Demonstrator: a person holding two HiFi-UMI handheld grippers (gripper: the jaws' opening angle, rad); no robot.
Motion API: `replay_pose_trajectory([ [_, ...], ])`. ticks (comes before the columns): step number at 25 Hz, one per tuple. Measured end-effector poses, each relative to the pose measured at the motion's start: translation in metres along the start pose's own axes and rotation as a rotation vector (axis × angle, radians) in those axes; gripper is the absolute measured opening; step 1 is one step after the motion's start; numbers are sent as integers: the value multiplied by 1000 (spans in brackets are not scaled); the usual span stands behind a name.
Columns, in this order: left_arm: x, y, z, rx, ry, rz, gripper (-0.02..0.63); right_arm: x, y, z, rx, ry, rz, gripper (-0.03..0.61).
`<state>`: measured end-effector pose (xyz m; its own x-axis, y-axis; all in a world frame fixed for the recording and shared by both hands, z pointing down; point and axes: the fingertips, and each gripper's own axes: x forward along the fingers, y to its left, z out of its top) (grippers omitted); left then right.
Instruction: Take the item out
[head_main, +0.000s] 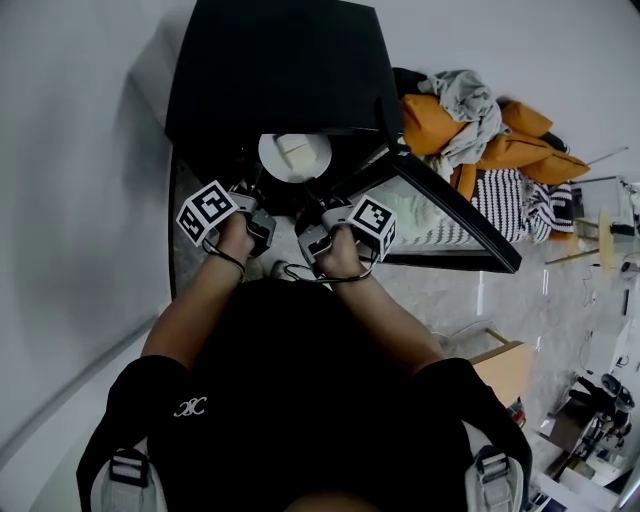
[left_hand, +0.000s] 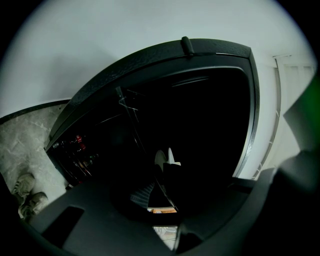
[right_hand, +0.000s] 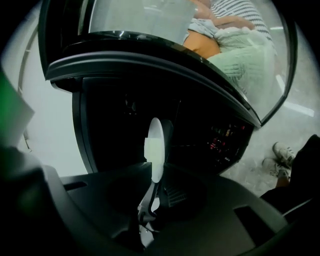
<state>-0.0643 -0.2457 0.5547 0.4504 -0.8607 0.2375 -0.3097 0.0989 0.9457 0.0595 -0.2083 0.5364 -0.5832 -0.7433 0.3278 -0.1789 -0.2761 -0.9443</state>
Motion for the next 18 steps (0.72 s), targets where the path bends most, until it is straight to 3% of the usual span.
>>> replay_pose_trajectory([
  [5, -1, -1, -1, -6, 4, 1, 52, 5, -10, -1, 67, 7, -5, 78],
  [16, -1, 1, -3, -16, 17, -4, 52, 20, -9, 5, 107, -8, 0, 77],
  [18, 0, 1, -4, -16, 18, -4, 52, 22, -11, 5, 111, -10, 0, 47],
])
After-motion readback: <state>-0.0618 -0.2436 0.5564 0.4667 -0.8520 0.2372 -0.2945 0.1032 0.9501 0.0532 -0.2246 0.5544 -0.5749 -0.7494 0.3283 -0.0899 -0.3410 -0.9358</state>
